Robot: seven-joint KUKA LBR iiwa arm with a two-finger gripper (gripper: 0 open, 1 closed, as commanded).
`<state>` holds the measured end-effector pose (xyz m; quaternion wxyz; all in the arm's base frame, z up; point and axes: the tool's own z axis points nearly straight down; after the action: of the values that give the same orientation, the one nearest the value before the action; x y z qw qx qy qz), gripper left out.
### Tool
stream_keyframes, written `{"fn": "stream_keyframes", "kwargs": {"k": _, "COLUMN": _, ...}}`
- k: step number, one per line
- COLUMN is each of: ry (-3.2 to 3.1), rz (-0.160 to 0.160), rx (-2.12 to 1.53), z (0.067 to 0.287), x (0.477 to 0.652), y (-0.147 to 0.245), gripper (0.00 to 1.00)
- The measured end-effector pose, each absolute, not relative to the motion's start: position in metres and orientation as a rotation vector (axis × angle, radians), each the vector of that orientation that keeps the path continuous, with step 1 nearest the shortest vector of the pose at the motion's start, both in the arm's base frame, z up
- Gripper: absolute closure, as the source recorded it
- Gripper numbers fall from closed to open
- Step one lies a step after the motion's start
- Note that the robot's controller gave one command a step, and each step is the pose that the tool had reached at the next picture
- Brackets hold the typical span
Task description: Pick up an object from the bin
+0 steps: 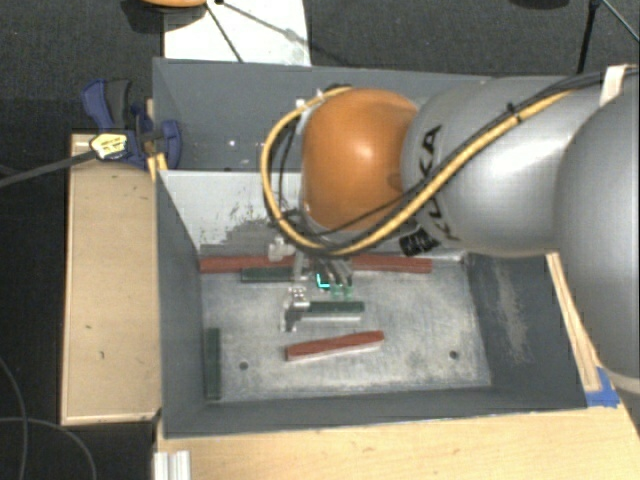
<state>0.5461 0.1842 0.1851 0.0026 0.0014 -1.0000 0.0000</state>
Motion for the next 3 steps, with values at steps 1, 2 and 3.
{"fn": "stream_keyframes", "kwargs": {"k": 1, "ry": -3.144, "rz": -0.002, "rx": -0.002, "z": 0.189, "x": 0.548, "y": 0.183, "gripper": 0.0}}
{"fn": "stream_keyframes", "kwargs": {"k": 2, "ry": -3.148, "rz": -0.004, "rx": 0.085, "z": 0.135, "x": 0.542, "y": 0.165, "gripper": 0.0}}
{"fn": "stream_keyframes", "kwargs": {"k": 3, "ry": -3.141, "rz": -0.001, "rx": -0.006, "z": 0.095, "x": 0.52, "y": 0.149, "gripper": 0.0}}
